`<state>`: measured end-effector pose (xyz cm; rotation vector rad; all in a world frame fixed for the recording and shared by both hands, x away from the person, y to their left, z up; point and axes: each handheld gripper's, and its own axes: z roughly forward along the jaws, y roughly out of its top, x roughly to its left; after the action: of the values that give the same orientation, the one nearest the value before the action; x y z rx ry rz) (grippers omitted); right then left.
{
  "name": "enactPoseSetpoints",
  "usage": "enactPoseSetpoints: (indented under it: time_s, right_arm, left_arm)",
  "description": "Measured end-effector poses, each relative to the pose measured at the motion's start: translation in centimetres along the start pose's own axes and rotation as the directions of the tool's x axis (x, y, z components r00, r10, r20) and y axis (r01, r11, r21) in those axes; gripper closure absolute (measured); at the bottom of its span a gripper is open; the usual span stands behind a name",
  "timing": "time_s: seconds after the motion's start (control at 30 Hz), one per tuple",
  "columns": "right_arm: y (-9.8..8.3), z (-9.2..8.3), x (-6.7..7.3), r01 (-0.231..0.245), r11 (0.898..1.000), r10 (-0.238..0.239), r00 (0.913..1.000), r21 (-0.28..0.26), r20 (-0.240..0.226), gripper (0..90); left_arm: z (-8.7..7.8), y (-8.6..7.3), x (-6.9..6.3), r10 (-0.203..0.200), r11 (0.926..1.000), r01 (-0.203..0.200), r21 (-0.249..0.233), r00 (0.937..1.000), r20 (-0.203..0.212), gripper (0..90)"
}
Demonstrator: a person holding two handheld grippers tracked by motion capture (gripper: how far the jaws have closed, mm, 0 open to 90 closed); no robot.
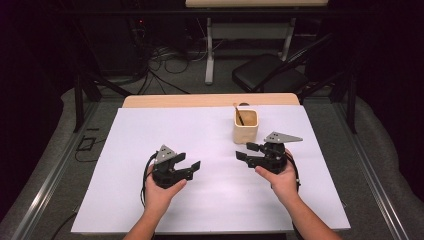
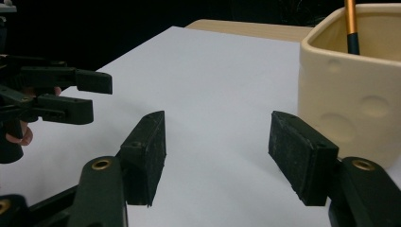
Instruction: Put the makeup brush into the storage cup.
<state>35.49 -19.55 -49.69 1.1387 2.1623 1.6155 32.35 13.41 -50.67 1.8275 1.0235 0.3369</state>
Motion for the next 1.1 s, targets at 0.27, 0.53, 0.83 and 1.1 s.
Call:
enactPoseSetpoints:
  time_s: [0.27,0.53,0.83,1.1]
  right_arm:
    - [-1.1,0.0,0.6,-0.007,1.000,0.007,0.9998,0.012,-0.020,37.2]
    - [-2.1,-0.2,1.1,0.009,1.000,-0.009,0.9997,0.030,-0.023,37.3]
    - [-2.7,-0.2,1.5,0.020,0.999,-0.019,0.9993,0.033,-0.031,37.3]
    - [-3.1,-0.1,1.6,0.019,0.999,-0.017,0.9988,0.036,-0.045,37.5]
  left_arm:
    - [-0.1,0.0,0.1,0.001,1.0000,-0.001,0.000,1.0000,0.000,32.5]
    - [-0.1,0.0,0.1,-0.003,1.0000,0.003,0.001,1.0000,0.001,32.5]
    - [-0.1,0.0,0.1,-0.005,1.0000,0.005,-0.001,1.0000,0.000,32.5]
    - [-0.1,0.0,0.2,-0.003,1.0000,0.003,0.000,1.0000,-0.001,32.5]
